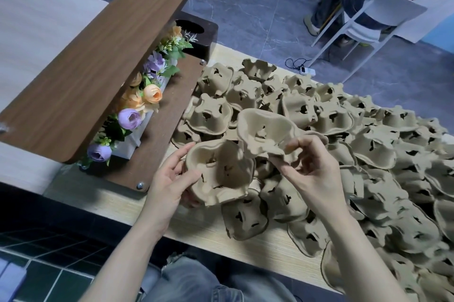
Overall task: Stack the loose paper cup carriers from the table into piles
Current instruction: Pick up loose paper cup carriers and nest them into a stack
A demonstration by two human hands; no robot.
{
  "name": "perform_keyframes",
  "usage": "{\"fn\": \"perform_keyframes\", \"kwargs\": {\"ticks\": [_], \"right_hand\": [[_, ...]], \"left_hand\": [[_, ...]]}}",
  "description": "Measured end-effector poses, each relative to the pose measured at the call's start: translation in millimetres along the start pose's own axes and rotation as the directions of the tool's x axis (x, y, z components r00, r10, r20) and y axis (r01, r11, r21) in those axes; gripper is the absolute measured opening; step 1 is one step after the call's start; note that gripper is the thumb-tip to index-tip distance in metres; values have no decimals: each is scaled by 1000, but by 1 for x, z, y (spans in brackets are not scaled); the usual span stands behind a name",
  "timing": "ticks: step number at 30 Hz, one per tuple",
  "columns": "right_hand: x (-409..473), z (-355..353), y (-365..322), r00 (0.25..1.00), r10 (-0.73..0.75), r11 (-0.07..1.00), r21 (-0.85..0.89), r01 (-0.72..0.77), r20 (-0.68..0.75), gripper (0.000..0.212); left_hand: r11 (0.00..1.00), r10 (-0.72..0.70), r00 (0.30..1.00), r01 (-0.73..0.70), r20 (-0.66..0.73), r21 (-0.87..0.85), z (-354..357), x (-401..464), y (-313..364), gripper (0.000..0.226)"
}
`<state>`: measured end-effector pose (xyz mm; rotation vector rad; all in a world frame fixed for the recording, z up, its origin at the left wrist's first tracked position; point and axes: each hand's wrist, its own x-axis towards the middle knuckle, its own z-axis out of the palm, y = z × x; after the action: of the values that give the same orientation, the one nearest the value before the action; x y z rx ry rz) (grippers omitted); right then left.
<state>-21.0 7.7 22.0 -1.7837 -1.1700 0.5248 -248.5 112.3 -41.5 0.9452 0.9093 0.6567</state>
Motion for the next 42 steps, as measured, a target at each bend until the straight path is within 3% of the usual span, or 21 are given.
{"fn": "perform_keyframes", "kwargs": {"ticks": [6,13,21,23,27,32,34,39,42], "right_hand": [[-15,4,-12,999,-28,995,93,26,17,29],[-33,18,-10,976,-27,997,80,10,216,41],[-45,32,-5,953,-42,998,54,28,299,48],[-47,34,-6,965,-37,997,68,20,261,43],[-49,46,-1,967,180,974,102,-201,183,42],[-55,62,7,825,409,833,210,-512,389,43],[-58,67,7,819,425,822,214,-527,385,39],[-65,78,10,792,444,792,231,-565,418,35],[-69,83,14,776,436,780,239,-579,456,40]], "left_hand": [[1000,-2,1000,2,27,11,1,-2,1,56],[1000,20,999,-19,30,-18,3,-6,0,54],[997,75,995,-74,66,-9,-4,-12,-3,51],[996,92,993,-93,74,5,-8,-14,-6,55],[996,91,993,-91,81,-5,-19,-21,-15,65],[999,50,997,-49,57,-24,-32,-41,-30,69],[999,-9,1000,10,19,-48,-34,-50,-35,68],[988,-140,984,132,-110,-77,-37,-73,-39,35],[985,-154,982,144,-112,-89,-42,-82,-40,52]]}}
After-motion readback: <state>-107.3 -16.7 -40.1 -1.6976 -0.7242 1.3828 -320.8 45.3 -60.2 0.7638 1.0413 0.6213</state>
